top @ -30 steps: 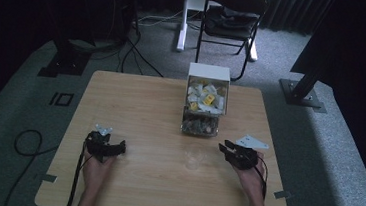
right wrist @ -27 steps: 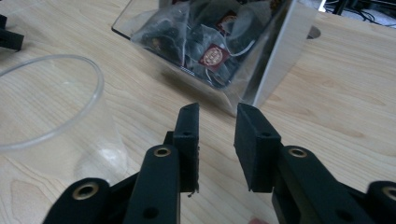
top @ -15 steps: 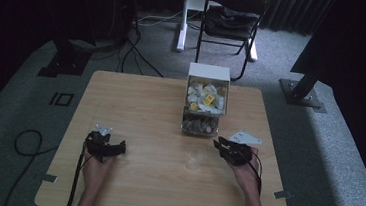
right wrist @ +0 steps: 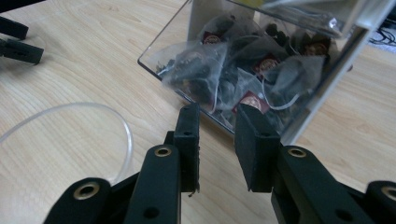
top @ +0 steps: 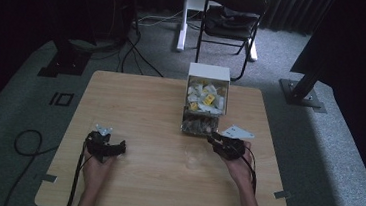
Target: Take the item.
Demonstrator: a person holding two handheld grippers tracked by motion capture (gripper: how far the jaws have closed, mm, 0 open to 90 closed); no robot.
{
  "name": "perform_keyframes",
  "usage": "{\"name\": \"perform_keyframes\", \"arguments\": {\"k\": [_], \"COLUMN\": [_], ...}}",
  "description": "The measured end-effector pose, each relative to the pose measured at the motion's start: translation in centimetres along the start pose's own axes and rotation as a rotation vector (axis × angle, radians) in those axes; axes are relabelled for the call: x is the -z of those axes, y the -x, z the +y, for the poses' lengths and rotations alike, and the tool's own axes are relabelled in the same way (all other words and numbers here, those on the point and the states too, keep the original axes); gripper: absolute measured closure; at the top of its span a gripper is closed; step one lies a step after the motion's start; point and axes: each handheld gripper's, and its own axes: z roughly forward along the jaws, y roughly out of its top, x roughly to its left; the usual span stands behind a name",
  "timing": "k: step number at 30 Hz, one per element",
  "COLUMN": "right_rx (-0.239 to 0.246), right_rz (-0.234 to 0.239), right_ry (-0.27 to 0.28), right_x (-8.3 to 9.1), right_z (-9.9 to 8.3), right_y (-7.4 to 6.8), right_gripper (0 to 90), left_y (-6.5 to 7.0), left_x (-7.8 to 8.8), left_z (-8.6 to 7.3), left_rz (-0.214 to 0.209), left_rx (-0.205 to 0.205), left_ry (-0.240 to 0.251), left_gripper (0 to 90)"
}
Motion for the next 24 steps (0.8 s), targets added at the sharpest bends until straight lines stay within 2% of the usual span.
{"name": "perform_keyframes", "arguments": {"k": [3,8,16,24], "right_rx": [0.010,0.003,-0.001,-0.009], "right_rz": [0.002,0.011,0.041,0.071], "right_ry": [0.000,-0.009,-0.020,-0.067], "right_x": [-0.6,-1.5,-2.5,-3.7], "right_z": [0.4,0.9,1.4,1.1], "right_y": [-0.3,0.0,0.1,0.1], "right_gripper": [68.2,63.2,61.5,61.8], "left_y": [0.0,0.0,0.0,0.0], "left_x": [0.0,0.0,0.0,0.0], "left_z": [0.0,0.0,0.0,0.0], "left_rz": [0.000,0.000,0.000,0.000], "left_rx": [0.000,-0.001,-0.001,-0.001], "left_ry": [0.000,-0.001,-0.001,-0.001], "left_gripper": [7.0,7.0,7.0,7.0]}}
